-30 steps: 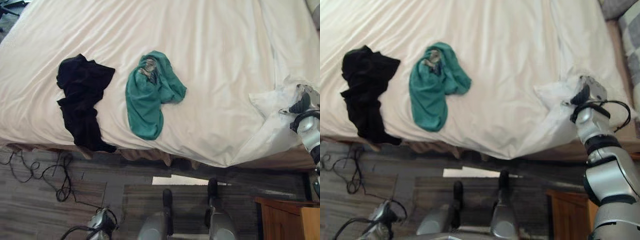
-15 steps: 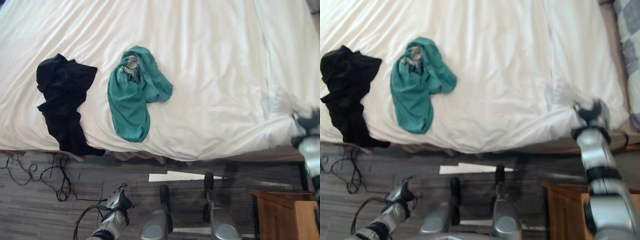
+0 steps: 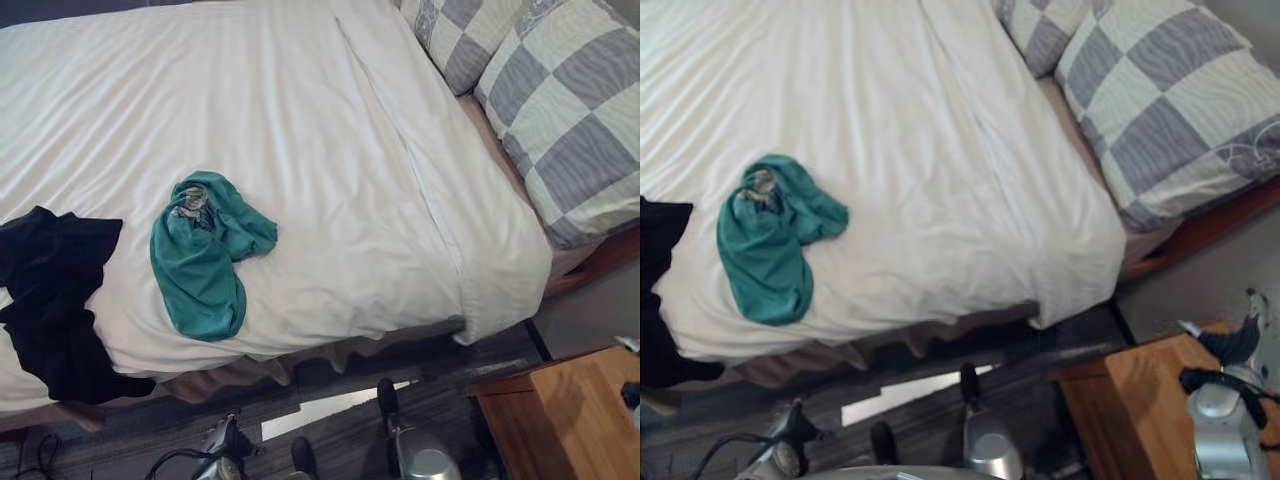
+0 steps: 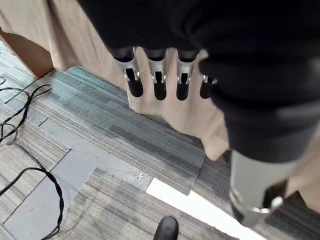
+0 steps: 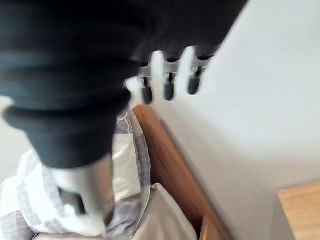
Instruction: Tidy up the quilt and then pick up the clothes from the bed and put them into the laundry hamper.
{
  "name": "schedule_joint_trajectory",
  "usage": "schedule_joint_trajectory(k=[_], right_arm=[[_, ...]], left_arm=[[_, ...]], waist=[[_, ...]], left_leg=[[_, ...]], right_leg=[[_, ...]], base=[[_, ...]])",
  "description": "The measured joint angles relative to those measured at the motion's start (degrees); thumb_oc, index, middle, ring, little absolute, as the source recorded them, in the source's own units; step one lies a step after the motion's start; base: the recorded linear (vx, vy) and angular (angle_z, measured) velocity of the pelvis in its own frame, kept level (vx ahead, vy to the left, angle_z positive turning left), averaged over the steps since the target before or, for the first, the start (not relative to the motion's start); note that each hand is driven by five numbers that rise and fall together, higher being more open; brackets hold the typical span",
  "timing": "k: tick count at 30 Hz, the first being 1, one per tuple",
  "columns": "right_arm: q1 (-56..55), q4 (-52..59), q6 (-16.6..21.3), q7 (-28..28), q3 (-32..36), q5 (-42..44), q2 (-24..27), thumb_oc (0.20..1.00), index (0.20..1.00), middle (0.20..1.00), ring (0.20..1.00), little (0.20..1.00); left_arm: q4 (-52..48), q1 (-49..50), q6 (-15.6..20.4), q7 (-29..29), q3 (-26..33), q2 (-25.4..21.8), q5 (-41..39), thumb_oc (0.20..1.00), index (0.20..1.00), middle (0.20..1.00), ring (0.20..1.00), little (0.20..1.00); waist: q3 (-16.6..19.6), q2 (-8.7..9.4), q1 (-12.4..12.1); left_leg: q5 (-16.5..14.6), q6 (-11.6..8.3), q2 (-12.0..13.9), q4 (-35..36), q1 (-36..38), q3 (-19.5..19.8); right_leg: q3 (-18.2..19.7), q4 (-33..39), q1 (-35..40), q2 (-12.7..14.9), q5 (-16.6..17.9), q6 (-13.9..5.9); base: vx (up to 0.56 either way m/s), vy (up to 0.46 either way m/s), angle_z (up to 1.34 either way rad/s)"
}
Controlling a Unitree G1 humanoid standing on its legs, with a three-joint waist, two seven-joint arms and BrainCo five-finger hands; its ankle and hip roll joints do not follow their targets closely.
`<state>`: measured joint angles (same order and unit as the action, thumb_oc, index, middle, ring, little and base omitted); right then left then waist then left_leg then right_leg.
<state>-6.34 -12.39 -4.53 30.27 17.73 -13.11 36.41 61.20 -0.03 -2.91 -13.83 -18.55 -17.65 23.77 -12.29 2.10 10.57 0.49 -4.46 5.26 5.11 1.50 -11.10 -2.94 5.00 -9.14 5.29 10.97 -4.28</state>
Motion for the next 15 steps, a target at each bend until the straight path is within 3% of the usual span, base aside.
schedule_joint_trajectory(k=[2,3,7,9,11,13,15], right_arm=[[12.90,-5.48,-0.38,1.58,-9.53,0.74,4.97,0.200,0.200,0.200,0.200,0.200],[19.03,-6.73,-0.12,1.60,-13.92,0.76,7.92,0.200,0.200,0.200,0.200,0.200],[31.07,-12.18,0.49,0.79,-20.90,0.77,11.97,0.200,0.200,0.200,0.200,0.200],[40.59,-22.85,0.67,0.80,-23.94,2.35,12.03,0.200,0.200,0.200,0.200,0.200],[43.02,-28.37,0.49,0.84,-24.93,4.41,11.14,0.200,0.200,0.200,0.200,0.200],[42.57,-34.15,0.43,0.90,-24.06,7.30,6.52,0.200,0.200,0.200,0.200,0.200],[38.25,-29.48,3.23,3.36,-18.44,7.51,2.26,0.200,0.200,0.200,0.200,0.200]], left_arm=[[1.03,-0.42,-0.05,-0.20,-3.14,-0.03,-0.05,1.000,1.000,1.000,1.000,1.000],[0.04,-1.11,0.31,-0.39,-3.98,0.01,-0.34,1.000,1.000,1.000,1.000,1.000],[-1.15,-4.12,0.37,-1.62,-4.35,0.19,-1.47,1.000,1.000,1.000,1.000,1.000],[-2.28,-4.79,0.50,-2.96,-3.89,0.01,-5.19,1.000,1.000,1.000,1.000,1.000],[-2.38,-4.77,0.26,-3.64,-3.34,0.08,-6.92,1.000,1.000,1.000,1.000,1.000],[-1.75,-5.09,0.27,-4.33,-3.07,0.22,-7.96,1.000,1.000,1.000,1.000,1.000],[-1.49,-5.06,-0.06,-4.36,-2.05,0.21,-7.97,1.000,1.000,1.000,1.000,1.000]], waist=[[-0.13,-0.32,-0.16],[-0.47,-1.39,-1.91],[-3.56,-4.05,-6.20],[-6.88,-5.88,-8.94],[-9.23,-6.26,-9.25],[-12.01,-5.50,-9.47],[-13.88,-4.46,-8.93]], left_leg=[[0.70,0.10,-0.13,-0.05,-1.18,-0.89],[1.41,-0.01,-0.29,-0.04,-3.80,-0.34],[3.52,-0.51,-0.22,-0.42,-7.58,1.65],[4.39,-0.72,0.09,-0.43,-10.04,2.32],[4.58,-0.51,0.08,-0.43,-11.37,2.19],[5.45,-0.95,0.14,-0.43,-12.59,2.29],[5.60,-0.85,-0.10,-0.43,-12.04,2.23]], right_leg=[[-0.12,-0.01,-1.80,0.23,0.73,-1.02],[-0.45,-0.01,-3.92,0.48,0.81,-1.15],[-1.86,-0.03,-6.46,0.72,1.99,-1.17],[-2.78,-0.04,-8.35,0.64,2.05,-1.10],[-3.00,-0.32,-9.22,0.77,2.06,-1.09],[-2.74,-0.33,-10.43,0.63,2.30,-0.92],[-3.05,-0.32,-9.89,0.95,3.33,-0.58]], base=[[-0.11,-0.063,-0.12],[-0.07,-0.081,0.06],[-0.04,-0.048,0.41],[-0.08,-0.021,0.33],[-0.04,0.003,0.22],[0.00,0.010,0.05],[0.03,0.060,0.00]])
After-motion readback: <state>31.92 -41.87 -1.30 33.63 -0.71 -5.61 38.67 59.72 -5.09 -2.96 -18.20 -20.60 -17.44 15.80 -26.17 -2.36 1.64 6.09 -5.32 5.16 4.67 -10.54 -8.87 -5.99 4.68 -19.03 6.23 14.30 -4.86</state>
